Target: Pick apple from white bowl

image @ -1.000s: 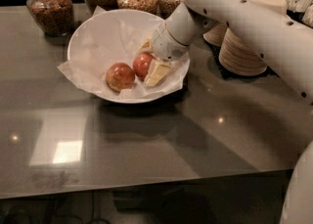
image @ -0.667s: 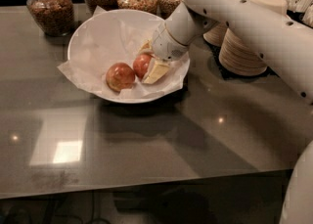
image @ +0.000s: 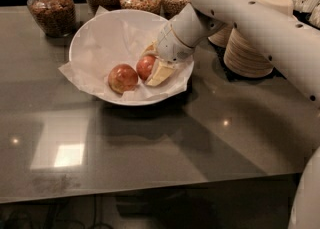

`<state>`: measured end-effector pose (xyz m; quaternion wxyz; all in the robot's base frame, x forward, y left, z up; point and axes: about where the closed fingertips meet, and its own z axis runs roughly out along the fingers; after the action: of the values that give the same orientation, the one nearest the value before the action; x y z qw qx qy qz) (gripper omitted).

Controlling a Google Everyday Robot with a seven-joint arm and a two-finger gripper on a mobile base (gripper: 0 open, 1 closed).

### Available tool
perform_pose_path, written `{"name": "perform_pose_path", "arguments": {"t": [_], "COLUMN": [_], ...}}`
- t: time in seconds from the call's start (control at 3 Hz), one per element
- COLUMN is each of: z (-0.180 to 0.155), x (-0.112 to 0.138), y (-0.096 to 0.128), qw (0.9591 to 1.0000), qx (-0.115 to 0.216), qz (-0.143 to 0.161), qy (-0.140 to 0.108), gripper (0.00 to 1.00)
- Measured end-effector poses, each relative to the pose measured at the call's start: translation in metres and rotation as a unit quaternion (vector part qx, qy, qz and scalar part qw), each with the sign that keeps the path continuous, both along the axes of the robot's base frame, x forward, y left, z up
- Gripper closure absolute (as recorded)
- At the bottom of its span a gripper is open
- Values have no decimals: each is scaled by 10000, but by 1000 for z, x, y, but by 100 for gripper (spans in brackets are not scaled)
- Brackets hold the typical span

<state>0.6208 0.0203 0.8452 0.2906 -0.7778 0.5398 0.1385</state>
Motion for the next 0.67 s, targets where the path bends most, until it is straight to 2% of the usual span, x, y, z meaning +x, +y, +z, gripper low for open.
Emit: {"name": "perform_pose_path", "arguments": {"t": [0.33,0.67], "z": [9,27], "x": [-6,-11], "y": [-4,-11], "qw": [9990,9933], "qx": [447,1151], "qz": [-61,-76], "qy": [26,33], "gripper": [100,100]}}
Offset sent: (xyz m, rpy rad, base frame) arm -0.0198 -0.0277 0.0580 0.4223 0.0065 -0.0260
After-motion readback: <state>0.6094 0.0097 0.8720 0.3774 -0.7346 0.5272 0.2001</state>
